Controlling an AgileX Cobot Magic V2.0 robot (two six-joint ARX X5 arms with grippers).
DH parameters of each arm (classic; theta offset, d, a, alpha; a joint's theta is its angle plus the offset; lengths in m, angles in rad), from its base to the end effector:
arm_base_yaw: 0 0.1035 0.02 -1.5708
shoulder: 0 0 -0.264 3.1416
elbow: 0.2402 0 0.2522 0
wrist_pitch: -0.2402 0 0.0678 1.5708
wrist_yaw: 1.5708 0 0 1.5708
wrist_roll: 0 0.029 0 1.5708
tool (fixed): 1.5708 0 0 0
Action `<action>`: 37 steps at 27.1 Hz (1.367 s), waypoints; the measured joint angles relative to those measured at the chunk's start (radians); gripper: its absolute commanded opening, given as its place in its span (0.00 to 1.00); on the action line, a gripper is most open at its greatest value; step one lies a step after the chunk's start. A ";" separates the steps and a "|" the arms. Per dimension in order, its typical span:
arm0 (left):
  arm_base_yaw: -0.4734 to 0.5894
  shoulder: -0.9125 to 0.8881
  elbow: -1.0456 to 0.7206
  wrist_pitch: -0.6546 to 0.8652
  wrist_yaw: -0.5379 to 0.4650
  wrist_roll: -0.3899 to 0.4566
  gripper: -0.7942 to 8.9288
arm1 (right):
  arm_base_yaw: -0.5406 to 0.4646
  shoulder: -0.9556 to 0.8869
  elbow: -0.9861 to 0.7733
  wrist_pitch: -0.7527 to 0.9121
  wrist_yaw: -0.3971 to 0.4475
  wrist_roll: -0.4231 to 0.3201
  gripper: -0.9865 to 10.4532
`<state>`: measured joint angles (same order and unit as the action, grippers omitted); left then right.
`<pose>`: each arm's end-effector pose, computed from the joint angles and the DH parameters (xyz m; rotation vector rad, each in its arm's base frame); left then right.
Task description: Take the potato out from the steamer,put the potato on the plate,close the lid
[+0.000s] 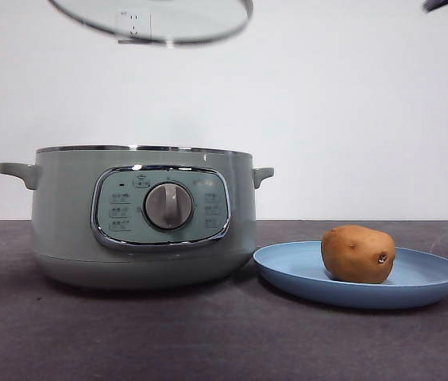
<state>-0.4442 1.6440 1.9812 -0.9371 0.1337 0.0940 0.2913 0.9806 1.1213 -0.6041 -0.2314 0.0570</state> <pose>0.2966 -0.1454 0.4500 0.1827 0.5744 -0.5885 0.1831 0.0618 0.3737 0.0407 0.4829 0.4997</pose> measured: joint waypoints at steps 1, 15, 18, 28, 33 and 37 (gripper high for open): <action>-0.005 0.000 -0.037 0.019 0.000 -0.005 0.07 | -0.009 -0.014 0.001 -0.008 0.000 0.000 0.55; -0.048 0.000 -0.210 0.153 -0.083 -0.017 0.07 | -0.030 -0.011 0.001 -0.082 0.004 0.003 0.55; -0.048 0.000 -0.237 0.192 -0.085 -0.017 0.07 | -0.032 -0.011 0.001 -0.084 0.004 0.003 0.55; -0.048 0.000 -0.355 0.252 -0.103 -0.036 0.07 | -0.032 -0.011 0.001 -0.085 0.004 0.003 0.55; -0.048 -0.005 -0.406 0.300 -0.105 -0.042 0.07 | -0.032 -0.011 0.001 -0.087 0.004 0.003 0.55; -0.048 -0.005 -0.440 0.303 -0.105 -0.050 0.07 | -0.032 -0.011 0.001 -0.087 0.004 0.003 0.55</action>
<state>-0.4923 1.6394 1.5414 -0.6342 0.0284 0.0444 0.2596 0.9691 1.1225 -0.6914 -0.2276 0.0601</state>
